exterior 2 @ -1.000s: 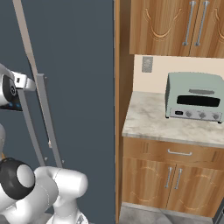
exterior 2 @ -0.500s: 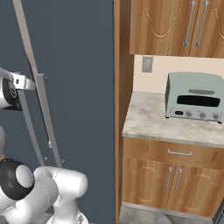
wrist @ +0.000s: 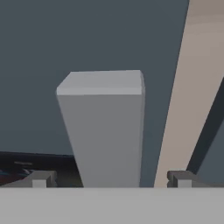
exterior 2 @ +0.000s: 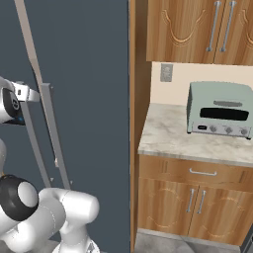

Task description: Open the freezer door, pick up the ice cube tray from the freezer, and place it on the dining counter.

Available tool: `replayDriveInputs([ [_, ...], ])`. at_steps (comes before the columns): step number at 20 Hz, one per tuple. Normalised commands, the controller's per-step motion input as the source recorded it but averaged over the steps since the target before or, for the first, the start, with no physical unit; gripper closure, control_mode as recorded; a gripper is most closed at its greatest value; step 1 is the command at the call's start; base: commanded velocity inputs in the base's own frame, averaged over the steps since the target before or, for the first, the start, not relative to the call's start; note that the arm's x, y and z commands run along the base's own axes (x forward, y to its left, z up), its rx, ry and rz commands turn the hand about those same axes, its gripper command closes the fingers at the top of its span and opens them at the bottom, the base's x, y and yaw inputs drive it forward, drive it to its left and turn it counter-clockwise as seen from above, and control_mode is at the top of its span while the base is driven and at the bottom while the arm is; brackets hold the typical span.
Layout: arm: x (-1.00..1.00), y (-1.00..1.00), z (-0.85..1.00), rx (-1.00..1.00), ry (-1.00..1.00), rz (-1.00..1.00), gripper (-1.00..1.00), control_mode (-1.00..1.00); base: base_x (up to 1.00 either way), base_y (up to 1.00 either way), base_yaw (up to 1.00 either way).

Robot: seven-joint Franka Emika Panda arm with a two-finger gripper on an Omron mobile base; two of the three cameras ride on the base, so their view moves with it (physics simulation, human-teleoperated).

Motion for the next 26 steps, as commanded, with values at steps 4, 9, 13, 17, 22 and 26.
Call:
replayDriveInputs([
  [4,0.29,0.00,-0.13,0.00,-0.01,0.00,-1.00,-1.00,0.00,0.00,0.00],
  [9,0.15,0.00,-0.10,0.00,-0.01,0.00,1.00,-1.00,0.00,0.00,0.00],
  [13,0.00,0.00,0.00,0.00,0.00,0.00,1.00,-1.00,0.00,0.00,0.00],
  [17,0.00,0.02,0.00,0.00,0.00,0.00,1.00,-1.00,0.00,0.00,0.00],
  [22,-0.07,0.23,0.00,0.00,0.00,0.00,1.00,-1.00,0.00,0.00,0.00],
  [26,-0.34,0.36,0.00,0.00,0.00,0.00,1.00,-1.00,0.00,0.00,0.00],
])
